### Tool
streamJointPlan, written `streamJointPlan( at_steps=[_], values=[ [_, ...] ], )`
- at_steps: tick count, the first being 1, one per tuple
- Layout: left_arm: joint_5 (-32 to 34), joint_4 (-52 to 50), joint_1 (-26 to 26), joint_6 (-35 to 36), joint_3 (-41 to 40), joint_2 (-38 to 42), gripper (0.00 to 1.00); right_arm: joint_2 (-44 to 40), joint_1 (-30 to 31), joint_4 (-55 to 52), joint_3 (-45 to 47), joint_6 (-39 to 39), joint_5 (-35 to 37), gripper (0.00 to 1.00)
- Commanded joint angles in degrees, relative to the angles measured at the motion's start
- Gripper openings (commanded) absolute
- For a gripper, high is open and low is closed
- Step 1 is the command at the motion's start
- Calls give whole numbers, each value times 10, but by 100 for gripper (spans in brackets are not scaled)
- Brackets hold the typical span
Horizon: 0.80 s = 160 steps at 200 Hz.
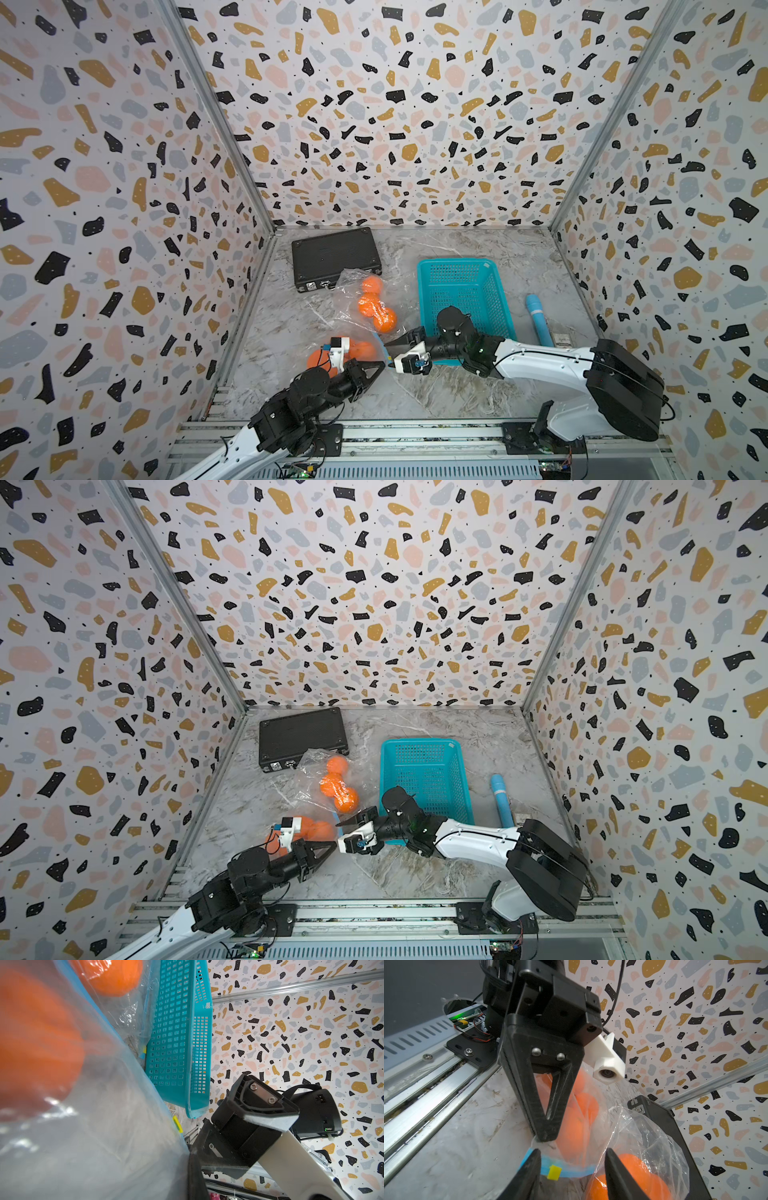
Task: Open the zip-top bag and take out the orange
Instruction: Pick up the zipper food storage bag at the center of the board.
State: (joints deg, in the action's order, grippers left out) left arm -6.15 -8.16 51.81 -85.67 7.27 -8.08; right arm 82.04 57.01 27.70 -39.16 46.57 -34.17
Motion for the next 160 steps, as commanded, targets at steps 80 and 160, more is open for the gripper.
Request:
streamJointPlan(
  at_steps=[80, 160],
  values=[
    [4, 6, -5, 27, 42, 9, 0, -3, 1, 46, 33, 2, 1, 53],
    [-16, 54, -5, 20, 37, -22, 0, 29, 2, 130, 16, -39, 33, 48]
  ],
)
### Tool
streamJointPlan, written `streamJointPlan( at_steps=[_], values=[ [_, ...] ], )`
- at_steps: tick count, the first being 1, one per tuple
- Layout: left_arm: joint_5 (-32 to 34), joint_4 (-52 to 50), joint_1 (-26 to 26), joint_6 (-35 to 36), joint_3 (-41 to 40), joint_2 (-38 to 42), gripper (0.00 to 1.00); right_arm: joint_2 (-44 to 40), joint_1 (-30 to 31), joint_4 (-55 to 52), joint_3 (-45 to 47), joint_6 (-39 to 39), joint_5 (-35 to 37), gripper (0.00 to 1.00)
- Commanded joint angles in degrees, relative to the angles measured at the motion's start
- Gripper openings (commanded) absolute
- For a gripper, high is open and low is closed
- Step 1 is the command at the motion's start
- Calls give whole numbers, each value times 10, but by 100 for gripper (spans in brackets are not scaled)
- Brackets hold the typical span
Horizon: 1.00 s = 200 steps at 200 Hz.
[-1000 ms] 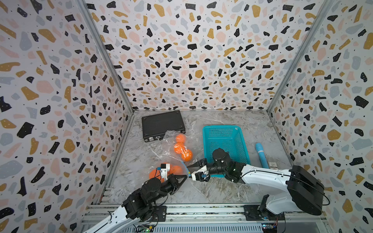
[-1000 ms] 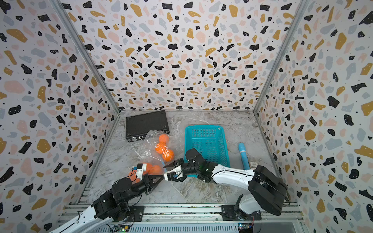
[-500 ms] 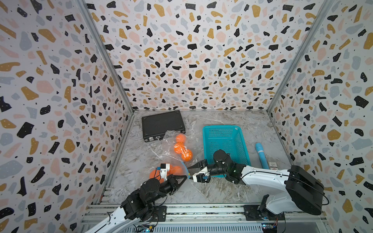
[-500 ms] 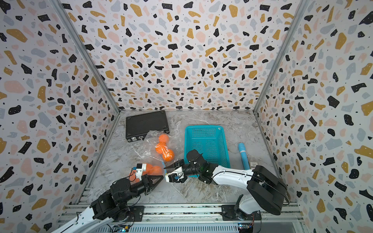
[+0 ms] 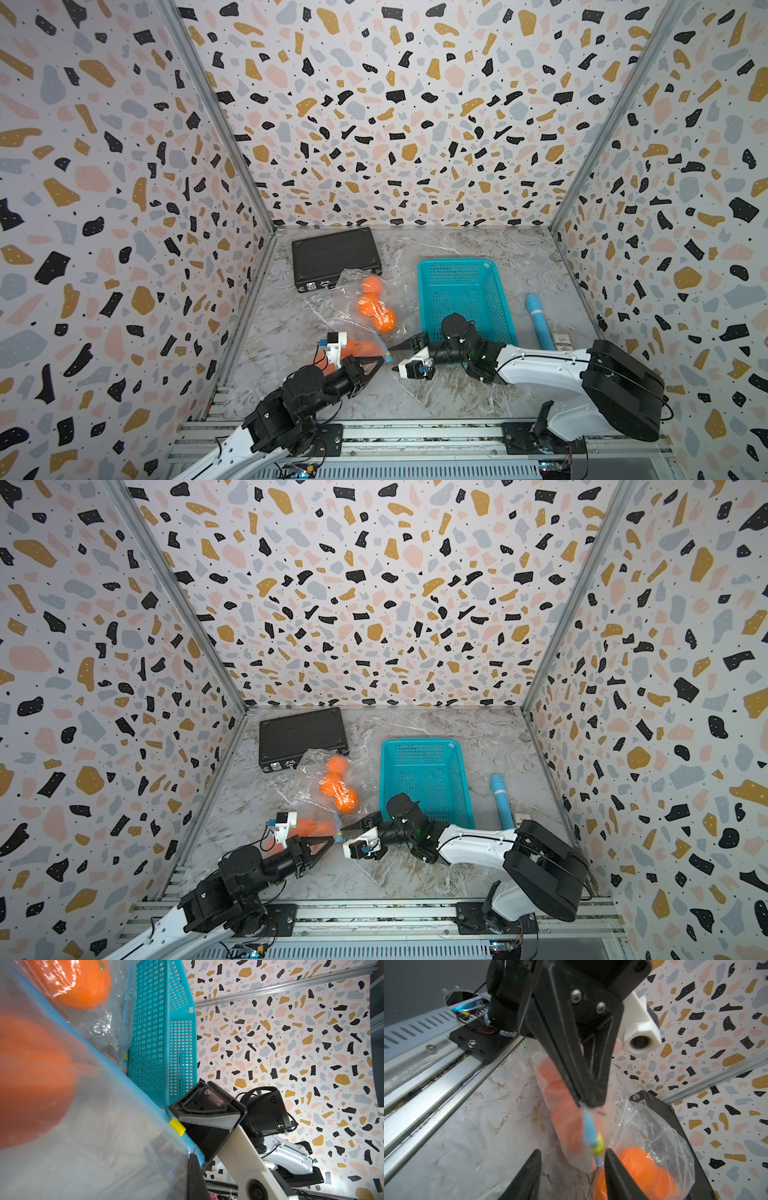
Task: Open the zip-top bag and take out the orange
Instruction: Pick up the zipper food storage bag at the center of the board.
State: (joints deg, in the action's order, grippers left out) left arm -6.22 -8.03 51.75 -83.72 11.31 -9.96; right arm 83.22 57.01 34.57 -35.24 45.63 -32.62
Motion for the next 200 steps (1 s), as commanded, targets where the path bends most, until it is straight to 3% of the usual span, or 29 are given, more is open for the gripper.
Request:
streamJointPlan(
  at_steps=[1, 21, 49, 138, 159, 200],
  values=[
    [-15, 52, -5, 1, -3, -2, 0, 17, 2, 64, -23, -31, 18, 48],
    [-9, 36, -4, 7, 3, 16, 0, 21, 1, 75, -22, -38, 11, 45],
    [-10, 30, -4, 7, -2, 19, 0, 22, 1, 52, -31, -35, 3, 29],
    [-7, 37, -4, 0, -17, 24, 0, -13, 1, 29, -18, -36, 2, 28],
    [-7, 31, -5, 4, -12, 23, 0, -6, 1, 14, -24, -32, -1, 16],
    [-5, 24, -4, 3, -15, 29, 0, -9, 0, 5, -21, -21, 8, 11]
  ],
)
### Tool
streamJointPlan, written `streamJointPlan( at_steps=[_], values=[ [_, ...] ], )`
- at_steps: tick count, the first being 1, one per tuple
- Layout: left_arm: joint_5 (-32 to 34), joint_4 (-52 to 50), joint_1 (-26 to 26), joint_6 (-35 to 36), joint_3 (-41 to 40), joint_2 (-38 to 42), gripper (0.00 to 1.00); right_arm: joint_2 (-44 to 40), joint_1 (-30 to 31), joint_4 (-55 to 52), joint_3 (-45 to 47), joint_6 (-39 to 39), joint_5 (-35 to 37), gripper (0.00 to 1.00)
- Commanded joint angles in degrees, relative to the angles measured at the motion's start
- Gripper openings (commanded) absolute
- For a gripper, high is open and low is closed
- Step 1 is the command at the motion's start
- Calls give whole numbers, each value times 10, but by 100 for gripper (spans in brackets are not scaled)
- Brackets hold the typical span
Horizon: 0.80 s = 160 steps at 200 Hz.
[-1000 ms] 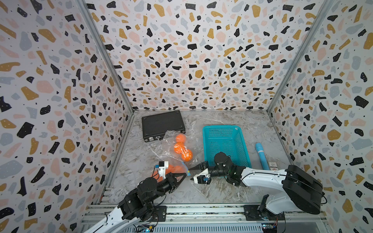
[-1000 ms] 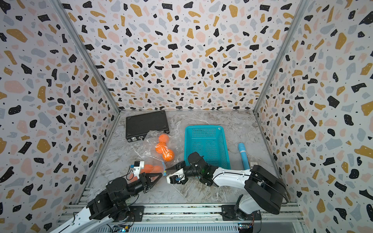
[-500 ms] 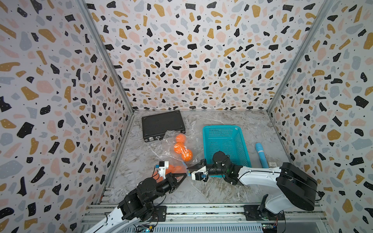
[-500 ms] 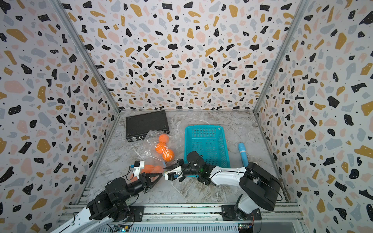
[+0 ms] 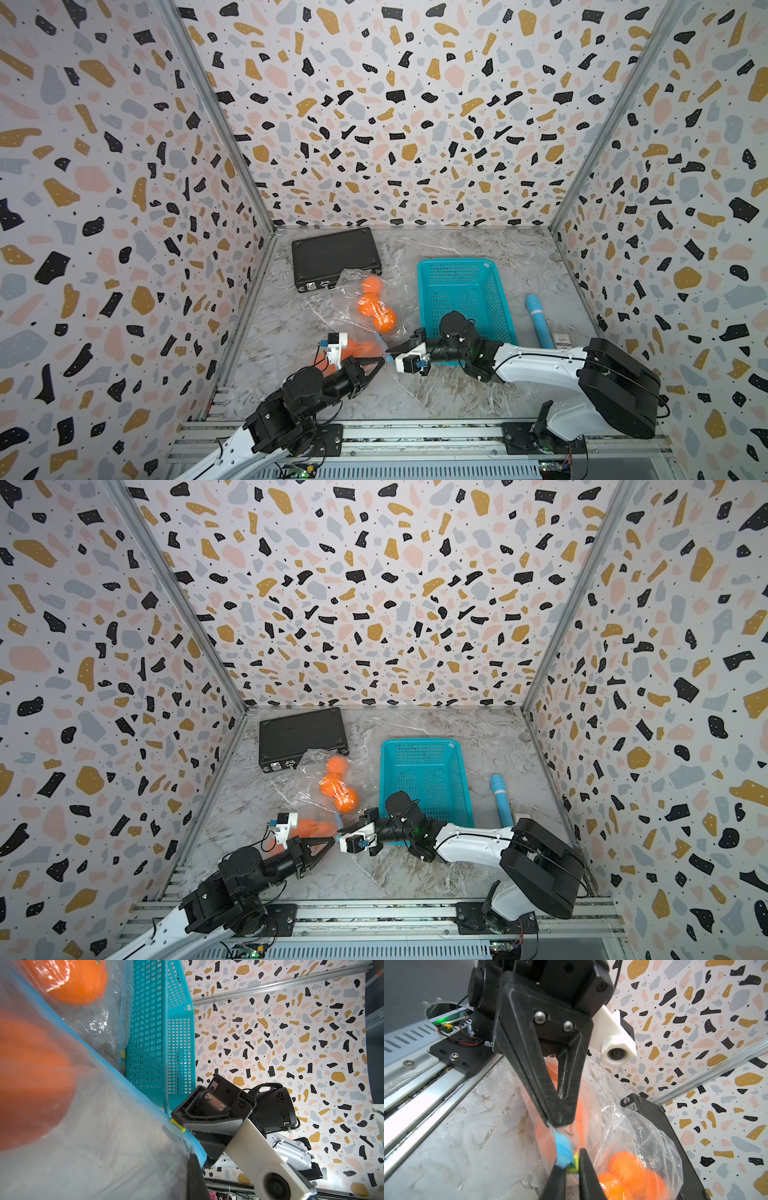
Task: Open the zip-top bag and take out the orange
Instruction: Pick up the zipper food storage bag at the center of the board.
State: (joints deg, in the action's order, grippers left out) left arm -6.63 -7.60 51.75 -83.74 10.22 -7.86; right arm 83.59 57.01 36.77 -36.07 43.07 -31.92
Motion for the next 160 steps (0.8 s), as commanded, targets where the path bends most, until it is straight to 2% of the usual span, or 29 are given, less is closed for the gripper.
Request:
streamJointPlan(
  at_steps=[1, 10, 24, 33, 44, 56, 65, 88, 110, 126, 132, 144, 160],
  values=[
    [-1, 19, -5, 3, -4, 7, 0, -14, 0, -17, -13, 5, 0, 11],
    [-1, 16, -4, 2, -5, 7, 0, -19, 0, -24, -13, 3, -3, 9],
    [6, 4, -5, -3, -4, 8, 0, -26, 0, -49, -21, 5, -5, 2],
    [18, -12, -5, -16, -1, 11, 24, -28, 0, -65, -28, 9, 1, 0],
    [37, -44, -5, -38, 3, 16, 60, -24, 0, -71, -32, 13, 7, 0],
    [45, -44, -4, -63, 3, 16, 79, -18, 1, -65, -35, 11, 9, 0],
    [40, -23, -4, -80, -1, 10, 84, -14, 1, -60, -36, 4, 6, 0],
    [23, 51, -4, -122, -9, -44, 85, -7, 2, -45, -39, -2, 12, 0],
    [1, 155, -2, -137, -8, -138, 77, -3, 5, -40, -39, 0, 14, 0],
    [-6, 188, 1, -125, 12, -198, 54, -7, 7, -43, -37, 3, 20, 0],
    [-4, 188, 5, -120, 20, -211, 49, -8, 8, -46, -35, 4, 22, 0],
    [1, 186, 8, -115, 28, -220, 31, -15, 8, -51, -31, 7, 28, 0],
    [16, 161, 9, -106, 36, -211, 27, -20, 8, -51, -26, 8, 34, 0]
  ],
)
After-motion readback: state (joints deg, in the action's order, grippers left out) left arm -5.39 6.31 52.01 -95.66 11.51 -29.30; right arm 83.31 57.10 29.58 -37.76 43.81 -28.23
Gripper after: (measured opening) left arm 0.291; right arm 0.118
